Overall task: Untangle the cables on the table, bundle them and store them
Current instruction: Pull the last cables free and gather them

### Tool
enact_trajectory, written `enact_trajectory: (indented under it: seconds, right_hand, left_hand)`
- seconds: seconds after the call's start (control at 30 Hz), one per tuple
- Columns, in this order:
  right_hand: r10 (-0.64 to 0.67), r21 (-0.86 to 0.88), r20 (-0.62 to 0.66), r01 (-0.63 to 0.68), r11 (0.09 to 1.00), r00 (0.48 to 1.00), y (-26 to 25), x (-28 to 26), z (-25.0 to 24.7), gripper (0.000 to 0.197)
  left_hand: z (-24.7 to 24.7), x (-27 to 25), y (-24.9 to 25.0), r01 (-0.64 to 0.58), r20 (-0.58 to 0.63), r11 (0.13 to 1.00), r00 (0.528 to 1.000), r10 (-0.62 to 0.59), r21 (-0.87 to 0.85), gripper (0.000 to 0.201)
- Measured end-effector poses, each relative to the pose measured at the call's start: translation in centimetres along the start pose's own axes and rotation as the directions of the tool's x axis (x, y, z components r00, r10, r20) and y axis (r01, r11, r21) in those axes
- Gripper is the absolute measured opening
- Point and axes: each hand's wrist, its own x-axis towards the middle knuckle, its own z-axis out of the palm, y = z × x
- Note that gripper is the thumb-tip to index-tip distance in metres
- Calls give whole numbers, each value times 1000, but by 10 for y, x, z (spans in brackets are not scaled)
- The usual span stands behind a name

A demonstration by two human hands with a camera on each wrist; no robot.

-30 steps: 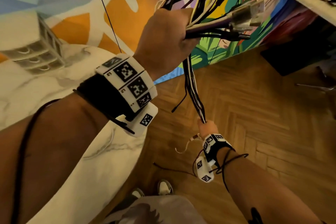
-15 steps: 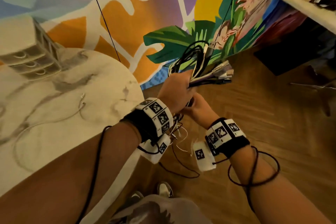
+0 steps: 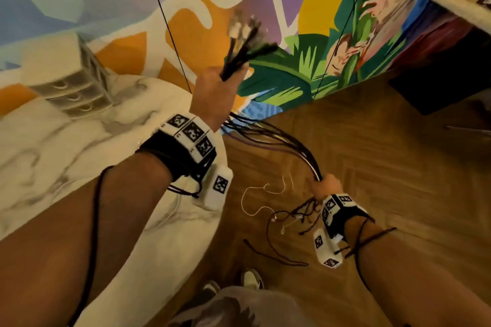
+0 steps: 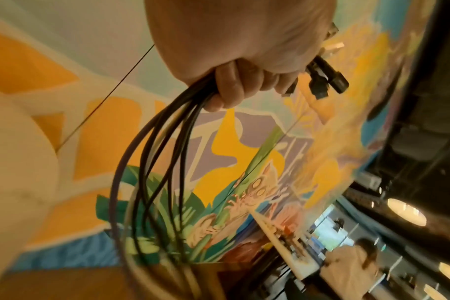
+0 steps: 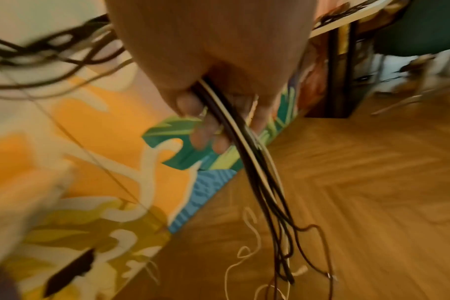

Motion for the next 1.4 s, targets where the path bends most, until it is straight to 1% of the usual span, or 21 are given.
enact_trajectory:
  seconds: [0.1,0.2,0.27,0.33,0.37,0.47,0.6,0.67,0.73,0.83,0.9,0.97,1.03,1.07,1.13,1.2,1.27,1.3,1.33,1.37,1.4]
  right_hand:
    - [73,-160,203,-41,986,976,6,10,2,37]
    - [-174,-251,249,237,939,953,-24,4,-9,45]
    - [-489,-82,194,511,856,850,-55,-14,-18,72]
    - [-743,159,109,726,669,660,-82,-39,-24,60]
    - [-772,260,100,733,629,628,-93,-52,-27,46]
    - [-694,445,124,585,678,709,-109,-72,-18,5]
    - [-563,466,52,479,744,825,-100,-70,3,35]
    - [-527,458,44,452,765,849,-98,-74,6,43]
    - [-560,395,121,478,784,819,-100,-75,5,37]
    - [-636,307,287,560,769,716,-108,-73,-12,6]
    - [-698,386,148,609,693,700,-118,-73,-38,21]
    - [-706,512,-102,646,566,701,-138,-83,-68,32]
    - [-727,600,-174,657,456,664,-163,-98,-92,42]
    - [-758,551,-136,684,477,638,-175,-106,-98,41]
    - [-817,210,-5,800,563,576,-191,-122,-101,41]
    - [-824,10,64,825,565,563,-195,-133,-99,53]
    - [-829,-17,95,834,552,550,-193,-135,-94,57]
    - [-827,-20,117,834,551,550,-193,-135,-91,56]
    - [-826,-26,140,836,548,546,-193,-134,-89,55]
    - [-828,-37,164,842,538,536,-195,-133,-87,53]
    - [-826,-60,188,845,531,532,-197,-131,-87,50]
  left_hand:
    - [14,-7,4,117,81,931,992,-95,-345,43]
    - [41,-26,3,199,212,881,970,-116,-428,50]
    - [57,-39,-1,219,268,881,957,-111,-418,52]
    - [69,-49,-8,230,306,888,946,-107,-398,52]
    - [73,-53,-11,235,318,890,942,-109,-391,52]
    - [75,-59,-14,258,336,890,933,-129,-375,52]
    - [62,-51,-2,253,328,898,935,-132,-360,49]
    - [55,-48,1,234,330,913,936,-119,-334,47]
    - [50,-48,-1,227,311,933,941,-135,-280,43]
    - [44,-52,-7,238,282,939,945,-165,-249,41]
    - [38,-56,-6,199,269,957,953,-139,-211,34]
    - [36,-58,-9,156,281,976,954,-109,-151,14]
    - [40,-59,-19,135,292,988,950,-107,-76,7]
    - [40,-60,-24,106,303,994,949,-89,-39,4]
    - [36,-62,-24,96,308,995,948,-87,-17,3]
    - [43,-60,-17,104,272,993,955,-114,52,12]
    - [51,-59,-7,113,200,937,962,-186,330,25]
    - [42,-55,-24,-120,277,786,958,-68,606,27]
    - [60,-56,-18,-60,274,626,928,-251,777,27]
    - [70,-56,-8,53,176,511,904,-389,858,27]
    - [78,-53,-5,102,143,494,889,-434,863,29]
